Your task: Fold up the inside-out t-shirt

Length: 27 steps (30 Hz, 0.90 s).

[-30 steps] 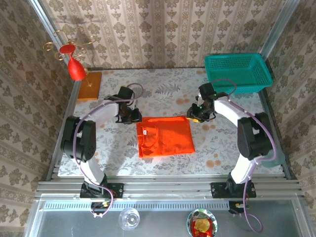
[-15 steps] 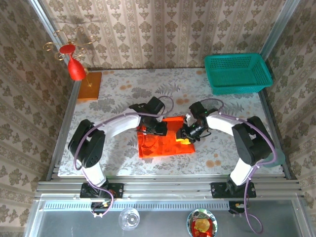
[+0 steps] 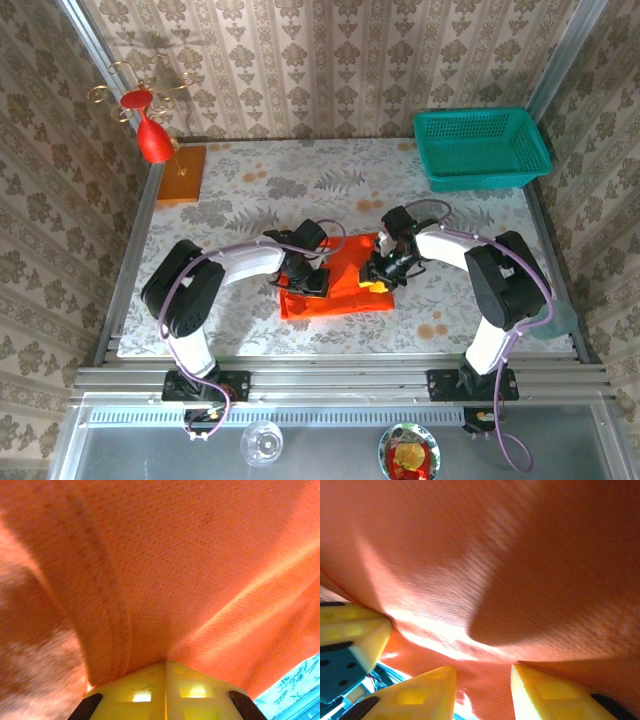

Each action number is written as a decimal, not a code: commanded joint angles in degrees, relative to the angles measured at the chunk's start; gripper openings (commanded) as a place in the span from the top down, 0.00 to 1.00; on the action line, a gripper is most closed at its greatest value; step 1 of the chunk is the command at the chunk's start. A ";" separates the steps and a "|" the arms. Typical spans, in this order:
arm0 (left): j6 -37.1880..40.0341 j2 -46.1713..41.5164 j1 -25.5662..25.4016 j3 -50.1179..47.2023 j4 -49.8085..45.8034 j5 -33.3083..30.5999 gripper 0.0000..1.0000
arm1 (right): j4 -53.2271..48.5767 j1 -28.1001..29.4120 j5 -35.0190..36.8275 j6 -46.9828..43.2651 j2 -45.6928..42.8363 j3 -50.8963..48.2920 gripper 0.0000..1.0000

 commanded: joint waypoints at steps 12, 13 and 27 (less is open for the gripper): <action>-4.60 -6.77 -2.81 -4.35 0.21 -1.98 0.93 | -6.43 -2.52 -3.89 -5.36 19.21 30.10 0.67; -5.33 -6.77 -2.65 -5.99 1.77 -1.64 0.94 | -6.37 -2.88 -3.73 -5.14 20.77 31.13 0.69; -1.18 -4.31 8.09 -9.70 3.57 -2.29 0.95 | -3.54 -9.62 1.74 -4.73 10.68 11.21 0.72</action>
